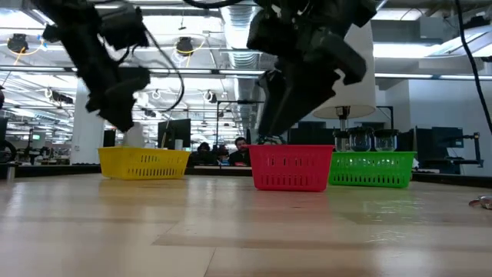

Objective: Pick & Place Office items
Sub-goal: Put the white wristwatch into the yellow bin, then put the black digital clock into the red bin

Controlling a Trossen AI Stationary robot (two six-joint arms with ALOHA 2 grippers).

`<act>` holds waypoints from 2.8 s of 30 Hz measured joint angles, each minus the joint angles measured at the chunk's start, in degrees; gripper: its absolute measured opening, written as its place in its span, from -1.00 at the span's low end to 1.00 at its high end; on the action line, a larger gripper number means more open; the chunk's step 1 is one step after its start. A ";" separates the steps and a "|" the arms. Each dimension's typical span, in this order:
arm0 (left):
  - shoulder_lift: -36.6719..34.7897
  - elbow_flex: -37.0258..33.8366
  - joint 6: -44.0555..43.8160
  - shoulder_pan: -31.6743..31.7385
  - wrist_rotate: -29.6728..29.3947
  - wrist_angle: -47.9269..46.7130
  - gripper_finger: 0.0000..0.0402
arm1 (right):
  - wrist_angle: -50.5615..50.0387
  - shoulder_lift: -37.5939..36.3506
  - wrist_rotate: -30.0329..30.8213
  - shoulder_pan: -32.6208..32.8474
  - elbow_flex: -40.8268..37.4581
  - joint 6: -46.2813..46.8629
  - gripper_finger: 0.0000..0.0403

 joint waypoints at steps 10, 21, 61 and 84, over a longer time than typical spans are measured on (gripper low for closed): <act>-0.08 -2.54 1.01 0.00 -4.51 0.15 -0.58 | 0.08 -0.75 0.07 0.07 0.16 -0.17 -0.04; -0.08 -2.54 0.61 0.00 -4.75 0.86 -0.20 | -11.75 -3.58 0.07 3.36 0.13 4.29 -0.04; -0.39 -2.49 -2.28 -23.48 8.07 40.01 -0.21 | -12.05 -20.84 6.20 28.22 -21.12 63.93 -0.04; 12.06 23.69 10.81 -42.38 -3.52 24.73 -0.21 | 0.20 -20.84 2.02 18.30 -24.74 47.63 -0.04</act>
